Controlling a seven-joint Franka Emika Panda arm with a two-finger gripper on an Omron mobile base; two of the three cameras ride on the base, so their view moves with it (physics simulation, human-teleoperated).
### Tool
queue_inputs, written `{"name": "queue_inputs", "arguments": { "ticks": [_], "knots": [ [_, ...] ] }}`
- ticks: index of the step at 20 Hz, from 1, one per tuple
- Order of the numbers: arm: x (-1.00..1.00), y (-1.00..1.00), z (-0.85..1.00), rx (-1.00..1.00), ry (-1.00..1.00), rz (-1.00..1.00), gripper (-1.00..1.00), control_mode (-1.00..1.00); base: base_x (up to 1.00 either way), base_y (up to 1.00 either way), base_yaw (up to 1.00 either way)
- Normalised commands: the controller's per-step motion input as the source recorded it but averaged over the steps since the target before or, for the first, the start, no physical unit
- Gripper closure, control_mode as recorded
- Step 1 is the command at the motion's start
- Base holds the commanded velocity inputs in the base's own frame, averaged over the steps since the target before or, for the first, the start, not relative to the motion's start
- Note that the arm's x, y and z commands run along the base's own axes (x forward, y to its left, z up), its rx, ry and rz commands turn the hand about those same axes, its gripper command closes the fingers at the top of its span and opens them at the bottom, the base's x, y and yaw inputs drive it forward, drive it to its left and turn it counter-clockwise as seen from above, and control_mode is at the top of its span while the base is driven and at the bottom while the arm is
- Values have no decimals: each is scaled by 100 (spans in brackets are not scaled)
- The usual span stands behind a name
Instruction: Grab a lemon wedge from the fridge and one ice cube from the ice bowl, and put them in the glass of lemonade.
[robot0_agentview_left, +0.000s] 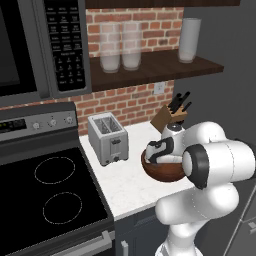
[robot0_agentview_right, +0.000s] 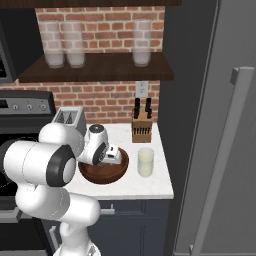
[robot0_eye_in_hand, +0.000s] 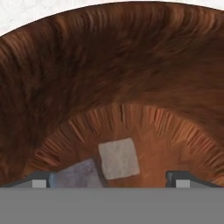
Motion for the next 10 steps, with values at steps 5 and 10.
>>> {"name": "queue_inputs", "arguments": {
  "ticks": [5, 10],
  "knots": [
    [0, 0, 0, 0, 0, 0, -100, -100, 0, 0, 0],
    [0, 0, 0, 0, 0, 0, -100, -100, 0, 0, 0]
  ]
}}
